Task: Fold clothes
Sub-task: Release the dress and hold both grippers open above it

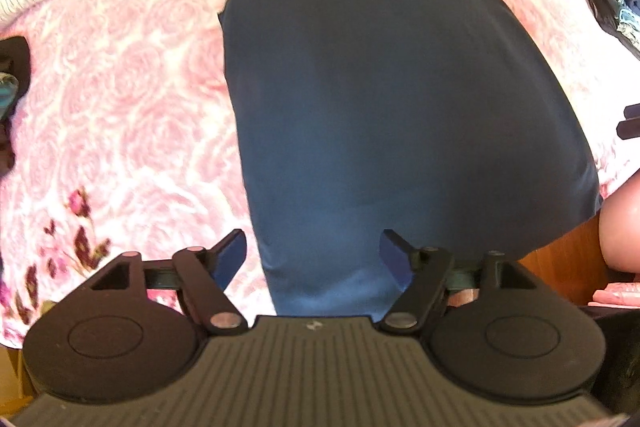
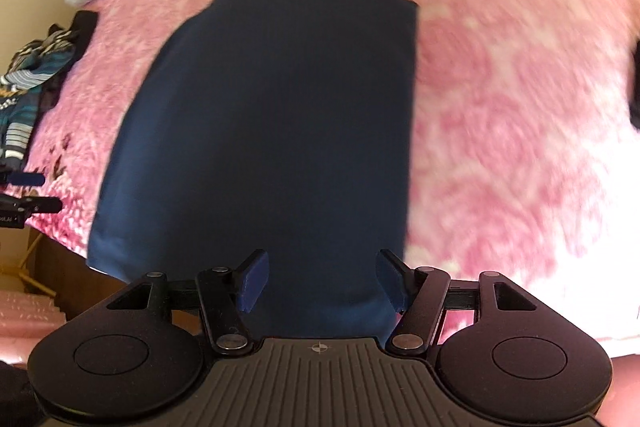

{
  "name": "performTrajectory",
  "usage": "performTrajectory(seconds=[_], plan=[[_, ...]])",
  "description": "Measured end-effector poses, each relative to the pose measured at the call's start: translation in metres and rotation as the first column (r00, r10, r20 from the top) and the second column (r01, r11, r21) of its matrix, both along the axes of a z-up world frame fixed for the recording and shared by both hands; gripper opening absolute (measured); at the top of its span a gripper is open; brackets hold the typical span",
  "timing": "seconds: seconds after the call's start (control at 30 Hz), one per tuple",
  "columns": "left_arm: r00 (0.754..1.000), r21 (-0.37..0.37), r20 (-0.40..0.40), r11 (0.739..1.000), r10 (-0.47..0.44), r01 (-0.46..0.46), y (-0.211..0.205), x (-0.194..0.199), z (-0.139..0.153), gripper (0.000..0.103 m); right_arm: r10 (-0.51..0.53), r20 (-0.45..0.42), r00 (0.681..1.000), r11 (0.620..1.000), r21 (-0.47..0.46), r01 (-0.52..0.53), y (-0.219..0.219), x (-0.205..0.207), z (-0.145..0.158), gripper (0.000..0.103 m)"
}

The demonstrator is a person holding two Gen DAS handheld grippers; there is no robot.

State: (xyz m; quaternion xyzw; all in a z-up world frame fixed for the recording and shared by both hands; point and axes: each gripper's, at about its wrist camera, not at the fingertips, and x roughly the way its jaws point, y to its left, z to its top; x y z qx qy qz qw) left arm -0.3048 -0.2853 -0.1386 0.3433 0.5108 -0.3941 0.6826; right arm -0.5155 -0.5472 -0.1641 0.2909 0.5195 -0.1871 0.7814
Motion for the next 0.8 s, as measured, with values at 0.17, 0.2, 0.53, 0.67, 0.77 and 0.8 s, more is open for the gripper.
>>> performTrajectory(seconds=[0.17,0.2,0.53,0.67,0.77,0.8], plan=[[0.999,0.029,0.032,0.999,-0.024,0.023,0.038,0.005,0.010,0.075,0.041,0.014,0.999,0.999,-0.009,-0.041,0.000,0.014,0.017,0.063],[0.999,0.033,0.040,0.999,-0.029,0.028,0.038,0.010,0.006,0.076,0.045,0.017,0.999,0.999,-0.011,-0.045,0.000,0.016,0.019,0.063],[0.997,0.028,0.067,0.999,-0.043,0.041,0.016,0.015,-0.002,0.076,0.055,0.030,0.998,0.998,-0.018,-0.055,-0.011,0.024,0.027,0.063],[0.996,0.029,0.075,0.998,-0.051,0.049,0.011,0.014,-0.005,0.076,0.057,0.030,0.998,0.998,-0.018,-0.056,-0.018,0.021,0.026,0.063],[0.995,0.030,0.076,0.998,-0.061,0.058,0.004,0.010,-0.008,0.076,0.061,0.029,0.998,0.998,-0.023,-0.061,-0.024,0.019,0.027,0.063],[0.995,0.030,0.075,0.998,-0.066,0.064,0.002,0.009,-0.009,0.076,0.062,0.026,0.998,0.998,-0.024,-0.061,-0.026,0.019,0.026,0.063]])
